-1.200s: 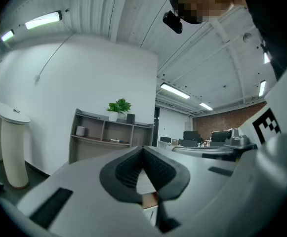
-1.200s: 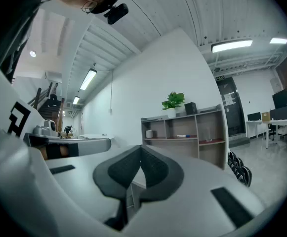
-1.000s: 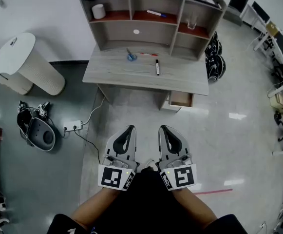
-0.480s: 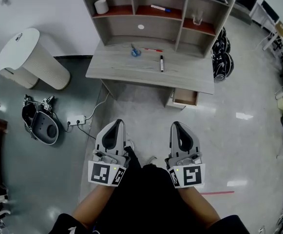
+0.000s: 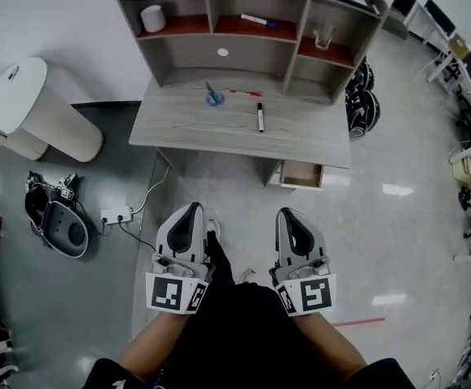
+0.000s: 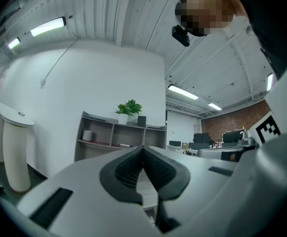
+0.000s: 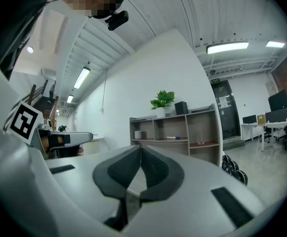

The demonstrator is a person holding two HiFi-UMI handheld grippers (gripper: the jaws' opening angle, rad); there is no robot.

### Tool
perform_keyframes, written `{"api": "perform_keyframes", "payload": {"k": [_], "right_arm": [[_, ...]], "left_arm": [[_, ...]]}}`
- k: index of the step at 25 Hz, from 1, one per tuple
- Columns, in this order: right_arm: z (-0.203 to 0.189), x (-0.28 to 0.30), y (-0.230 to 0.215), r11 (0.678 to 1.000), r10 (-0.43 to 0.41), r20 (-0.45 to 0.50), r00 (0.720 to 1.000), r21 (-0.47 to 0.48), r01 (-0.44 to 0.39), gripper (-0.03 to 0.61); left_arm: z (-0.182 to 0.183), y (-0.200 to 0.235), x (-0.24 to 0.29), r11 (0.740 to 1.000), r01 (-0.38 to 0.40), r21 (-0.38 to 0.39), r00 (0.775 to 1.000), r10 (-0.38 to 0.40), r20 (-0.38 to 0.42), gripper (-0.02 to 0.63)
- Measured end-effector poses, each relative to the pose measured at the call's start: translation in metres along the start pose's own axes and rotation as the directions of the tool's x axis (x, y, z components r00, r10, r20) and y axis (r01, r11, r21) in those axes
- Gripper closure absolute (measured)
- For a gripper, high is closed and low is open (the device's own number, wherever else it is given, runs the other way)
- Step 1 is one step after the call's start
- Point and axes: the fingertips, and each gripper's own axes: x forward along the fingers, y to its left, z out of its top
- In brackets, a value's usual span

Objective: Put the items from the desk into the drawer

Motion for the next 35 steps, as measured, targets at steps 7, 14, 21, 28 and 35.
{"api": "perform_keyframes", "payload": {"k": [7,14,21,28,35], "right_arm": [[-0.017,0.068,0.003,0.999,0.042,-0.073,0.996,0.034,-0.040,0.560],[-0.030,0.132,0.002,0.997,0.010,-0.141,0.990,0.082,0.002,0.560],[-0.041,0.194,0.016,0.996,-0.005,-0.194,0.981,0.091,0.023,0.560],[-0.057,0.228,0.017,0.988,-0.076,-0.231,0.970,0.117,0.105,0.560],[-0.071,0.254,0.005,0.986,-0.095,-0.264,0.960,0.110,0.127,0.560]], "left_arm": [[-0.009,0.047,0.046,1.000,-0.019,-0.014,0.999,0.019,-0.036,0.609],[-0.020,0.086,0.094,0.998,0.033,-0.062,0.996,-0.039,-0.084,0.609],[-0.021,0.133,0.131,0.994,0.088,-0.071,0.993,-0.093,-0.076,0.609],[-0.035,0.171,0.158,0.988,0.127,-0.093,0.986,-0.136,-0.096,0.609],[-0.043,0.190,0.171,0.988,0.116,-0.102,0.986,-0.127,-0.111,0.609]]}}
